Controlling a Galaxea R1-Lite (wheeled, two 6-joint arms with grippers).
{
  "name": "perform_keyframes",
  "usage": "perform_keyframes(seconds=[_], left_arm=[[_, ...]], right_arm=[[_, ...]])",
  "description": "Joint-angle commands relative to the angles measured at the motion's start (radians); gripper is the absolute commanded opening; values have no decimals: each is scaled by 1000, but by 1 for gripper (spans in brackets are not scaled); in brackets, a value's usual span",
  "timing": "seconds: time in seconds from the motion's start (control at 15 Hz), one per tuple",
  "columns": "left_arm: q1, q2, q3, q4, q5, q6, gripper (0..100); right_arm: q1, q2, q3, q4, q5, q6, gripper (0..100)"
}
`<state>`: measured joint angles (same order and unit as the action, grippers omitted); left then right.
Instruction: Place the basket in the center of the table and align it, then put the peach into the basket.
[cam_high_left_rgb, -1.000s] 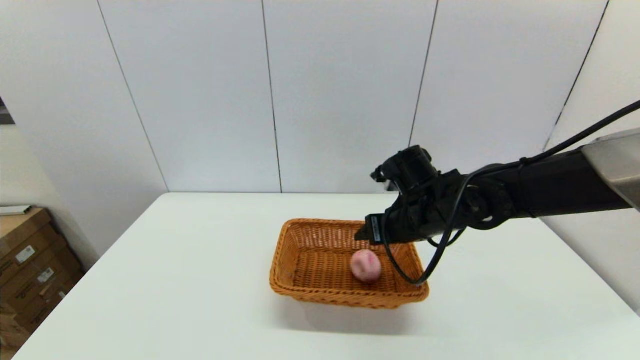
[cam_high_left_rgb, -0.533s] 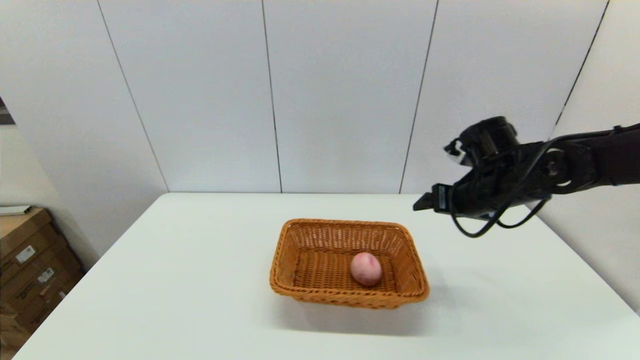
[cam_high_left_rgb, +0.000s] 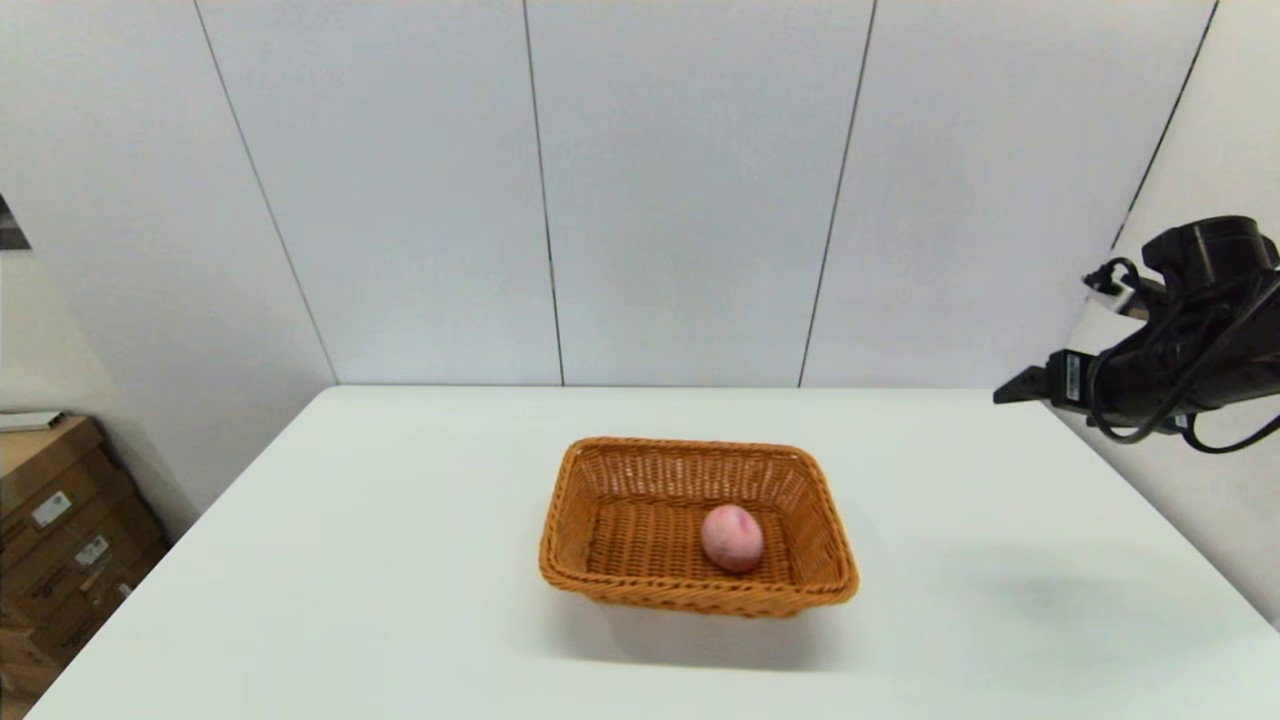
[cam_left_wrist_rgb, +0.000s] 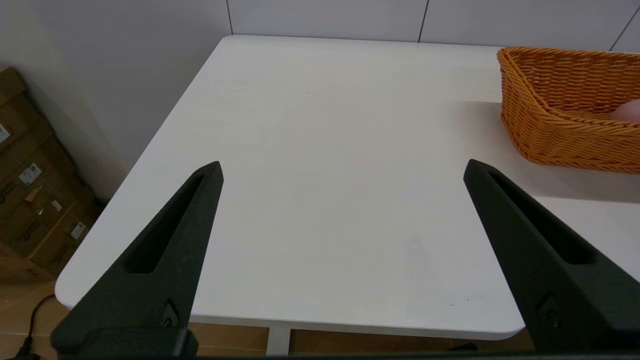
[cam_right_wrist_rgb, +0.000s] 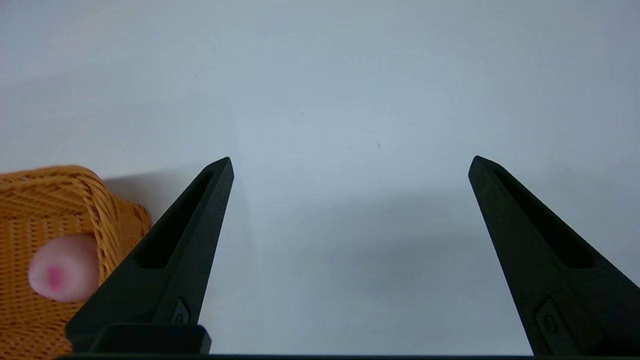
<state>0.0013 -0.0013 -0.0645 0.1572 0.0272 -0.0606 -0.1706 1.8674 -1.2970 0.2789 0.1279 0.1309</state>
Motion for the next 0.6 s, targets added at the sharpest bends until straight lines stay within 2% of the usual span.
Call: perform_keyframes(seconds=[0.07,0.4,0.6], left_arm=[[0,0,0,1,0,-1,100],[0,0,0,1,0,-1,100],[0,0,0,1,0,-2,100]], right_arm=[[23,-63,39,3,4,1,100],[114,-384,257,2,58,-8,100],[129,-712,513,-23,68,1,100]])
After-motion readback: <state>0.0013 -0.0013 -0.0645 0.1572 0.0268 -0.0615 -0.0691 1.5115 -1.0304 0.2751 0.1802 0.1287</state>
